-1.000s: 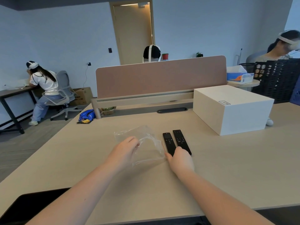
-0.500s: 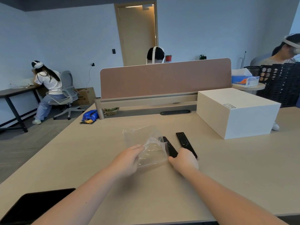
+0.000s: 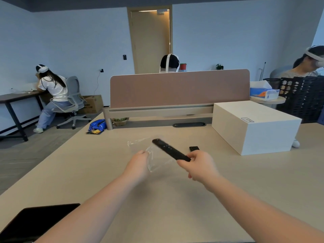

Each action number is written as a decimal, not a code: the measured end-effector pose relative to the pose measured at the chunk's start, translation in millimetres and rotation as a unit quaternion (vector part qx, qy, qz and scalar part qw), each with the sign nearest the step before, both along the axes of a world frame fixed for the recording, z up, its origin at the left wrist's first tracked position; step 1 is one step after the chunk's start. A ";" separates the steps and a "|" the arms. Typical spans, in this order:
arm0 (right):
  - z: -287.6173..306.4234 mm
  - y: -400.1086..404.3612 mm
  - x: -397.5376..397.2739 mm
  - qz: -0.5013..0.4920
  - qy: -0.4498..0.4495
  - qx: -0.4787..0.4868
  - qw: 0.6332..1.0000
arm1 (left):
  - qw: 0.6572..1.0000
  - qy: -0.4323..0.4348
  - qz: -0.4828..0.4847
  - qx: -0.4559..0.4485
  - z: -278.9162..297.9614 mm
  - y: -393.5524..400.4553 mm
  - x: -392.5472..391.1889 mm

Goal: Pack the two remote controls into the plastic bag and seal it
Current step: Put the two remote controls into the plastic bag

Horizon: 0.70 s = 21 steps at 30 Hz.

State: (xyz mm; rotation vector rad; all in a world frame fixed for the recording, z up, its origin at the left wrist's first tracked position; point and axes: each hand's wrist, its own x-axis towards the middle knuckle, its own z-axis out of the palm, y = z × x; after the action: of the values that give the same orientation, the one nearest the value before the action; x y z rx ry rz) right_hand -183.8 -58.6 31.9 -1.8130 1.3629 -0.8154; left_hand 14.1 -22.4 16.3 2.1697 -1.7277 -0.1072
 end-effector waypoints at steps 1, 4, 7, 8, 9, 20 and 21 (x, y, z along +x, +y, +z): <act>1.5 3.6 -2.0 0.011 0.021 0.004 1.000 | 1.000 0.002 0.004 -0.001 1.2 -0.8 0.5; 3.8 11.0 -7.1 0.018 0.077 -0.002 0.997 | 1.000 0.002 0.006 0.001 3.1 -2.8 2.6; 3.3 14.8 -7.1 0.019 0.114 -0.010 0.993 | 1.000 -0.007 0.000 -0.006 7.1 -1.7 1.5; 2.4 15.4 -4.9 0.018 0.122 -0.016 0.992 | 1.000 -0.009 -0.009 -0.012 8.0 -1.0 0.4; 0.8 15.5 -1.7 0.017 0.130 -0.024 0.991 | 1.000 -0.010 -0.022 -0.018 8.4 -0.1 -1.4; -28.7 -3.0 50.5 0.016 0.174 -0.043 0.984 | 0.991 -0.002 -0.132 -0.017 6.5 5.3 -20.9; -31.2 -4.5 54.1 0.021 0.187 -0.044 0.981 | 0.991 -0.004 -0.132 -0.011 5.6 4.7 -19.7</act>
State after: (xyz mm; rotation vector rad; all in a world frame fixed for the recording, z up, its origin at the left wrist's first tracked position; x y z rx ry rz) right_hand -129.7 -63.1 0.7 -2.1352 1.5318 -0.5359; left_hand -5.7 -17.7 21.9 1.9177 -2.0029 -0.1444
